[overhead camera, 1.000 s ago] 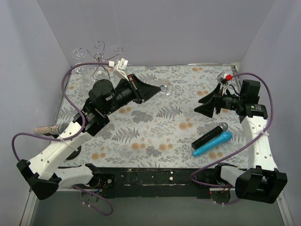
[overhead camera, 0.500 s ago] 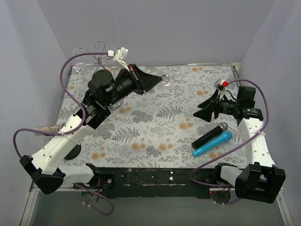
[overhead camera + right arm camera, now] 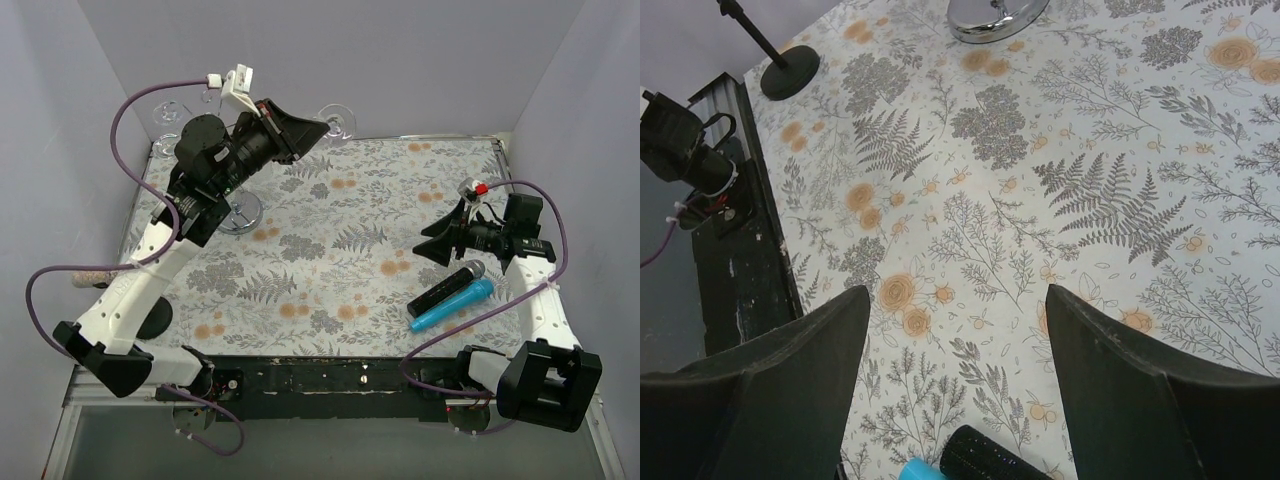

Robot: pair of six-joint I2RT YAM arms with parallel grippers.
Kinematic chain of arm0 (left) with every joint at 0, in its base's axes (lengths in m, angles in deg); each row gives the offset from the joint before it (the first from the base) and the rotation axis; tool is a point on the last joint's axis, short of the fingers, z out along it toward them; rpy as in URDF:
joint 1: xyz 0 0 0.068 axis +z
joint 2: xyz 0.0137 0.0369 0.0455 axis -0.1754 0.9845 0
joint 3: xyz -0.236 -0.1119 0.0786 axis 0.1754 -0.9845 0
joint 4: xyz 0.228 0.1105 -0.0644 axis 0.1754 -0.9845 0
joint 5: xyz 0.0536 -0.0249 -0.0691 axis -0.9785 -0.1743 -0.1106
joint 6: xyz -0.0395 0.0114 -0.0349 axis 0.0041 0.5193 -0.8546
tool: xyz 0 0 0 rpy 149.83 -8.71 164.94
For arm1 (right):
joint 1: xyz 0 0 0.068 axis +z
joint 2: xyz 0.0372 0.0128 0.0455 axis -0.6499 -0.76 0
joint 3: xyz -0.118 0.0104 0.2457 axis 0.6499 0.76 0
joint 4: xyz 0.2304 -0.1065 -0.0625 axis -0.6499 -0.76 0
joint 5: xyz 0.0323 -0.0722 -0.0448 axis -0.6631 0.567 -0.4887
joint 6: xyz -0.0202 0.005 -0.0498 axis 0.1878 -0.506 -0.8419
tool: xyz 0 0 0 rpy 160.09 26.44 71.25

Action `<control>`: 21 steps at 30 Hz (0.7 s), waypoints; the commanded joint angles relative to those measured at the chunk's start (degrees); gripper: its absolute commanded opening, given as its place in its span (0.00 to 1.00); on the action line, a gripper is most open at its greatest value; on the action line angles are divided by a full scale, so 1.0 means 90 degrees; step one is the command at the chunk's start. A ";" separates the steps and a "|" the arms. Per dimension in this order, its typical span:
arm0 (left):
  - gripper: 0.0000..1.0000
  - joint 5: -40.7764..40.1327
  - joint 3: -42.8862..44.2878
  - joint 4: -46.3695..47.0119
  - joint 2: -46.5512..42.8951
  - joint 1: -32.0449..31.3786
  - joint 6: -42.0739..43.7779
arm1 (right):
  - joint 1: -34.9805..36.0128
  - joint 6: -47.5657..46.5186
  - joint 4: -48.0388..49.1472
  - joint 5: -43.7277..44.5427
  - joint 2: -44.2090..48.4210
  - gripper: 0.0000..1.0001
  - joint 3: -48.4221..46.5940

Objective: Place the wine glass upside down on the wine glass rack
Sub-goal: Turn the wine glass upside down at the wine rack.

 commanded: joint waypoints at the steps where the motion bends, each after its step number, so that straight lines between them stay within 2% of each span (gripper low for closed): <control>1: 0.00 0.0193 0.0601 0.0371 -0.0031 0.0355 0.0085 | -0.0085 -0.0009 0.0558 -0.0340 0.0054 0.79 0.0275; 10: 0.00 0.0359 0.1510 0.0566 0.0379 0.1117 -0.0178 | -0.0173 -0.0165 0.0773 -0.0594 -0.0161 0.79 0.0588; 21: 0.00 0.0769 0.1696 0.1562 0.0858 0.2571 -0.1262 | -0.0202 -0.0516 0.0569 -0.0877 -0.0297 0.79 0.0676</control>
